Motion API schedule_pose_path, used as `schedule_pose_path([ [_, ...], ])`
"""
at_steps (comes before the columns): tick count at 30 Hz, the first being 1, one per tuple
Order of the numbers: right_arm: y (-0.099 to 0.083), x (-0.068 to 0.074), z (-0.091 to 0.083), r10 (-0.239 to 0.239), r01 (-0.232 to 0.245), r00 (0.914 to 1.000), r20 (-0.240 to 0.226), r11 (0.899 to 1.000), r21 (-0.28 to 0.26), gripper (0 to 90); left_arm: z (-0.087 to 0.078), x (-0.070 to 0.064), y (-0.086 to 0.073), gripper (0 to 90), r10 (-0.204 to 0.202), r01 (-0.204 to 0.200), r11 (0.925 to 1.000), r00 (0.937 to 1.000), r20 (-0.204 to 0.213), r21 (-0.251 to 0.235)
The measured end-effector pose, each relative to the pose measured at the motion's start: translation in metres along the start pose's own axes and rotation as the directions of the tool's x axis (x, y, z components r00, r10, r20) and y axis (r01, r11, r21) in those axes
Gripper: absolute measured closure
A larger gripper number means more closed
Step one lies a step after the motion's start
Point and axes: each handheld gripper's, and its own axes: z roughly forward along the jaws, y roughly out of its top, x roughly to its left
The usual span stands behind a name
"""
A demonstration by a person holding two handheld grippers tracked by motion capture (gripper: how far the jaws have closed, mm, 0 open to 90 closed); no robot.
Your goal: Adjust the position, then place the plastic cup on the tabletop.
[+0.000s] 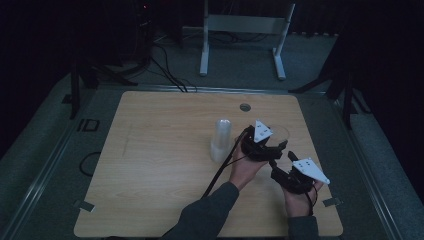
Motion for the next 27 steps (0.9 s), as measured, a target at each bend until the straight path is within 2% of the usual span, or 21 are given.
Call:
schedule_pose_path([
  [8, -0.001, -0.002, -0.001, 0.001, -0.001, 1.0, 0.008, 1.0, 0.004, 29.8, -0.004, 0.003, -0.003, 29.3, -0.008, 0.008, 1.0, 0.9997, -0.024, -0.004],
  [24, -0.004, -0.009, -0.003, 0.014, -0.014, 0.9994, 0.033, 1.0, 0.004, 29.8, -0.021, 0.003, -0.008, 29.5, 0.049, -0.051, 0.9978, 0.9971, -0.058, -0.042],
  [27, -0.004, -0.009, -0.003, 0.018, -0.018, 0.9992, 0.036, 1.0, 0.004, 29.7, -0.022, 0.003, -0.008, 29.5, 0.046, -0.049, 0.9977, 0.9973, -0.058, -0.046],
])
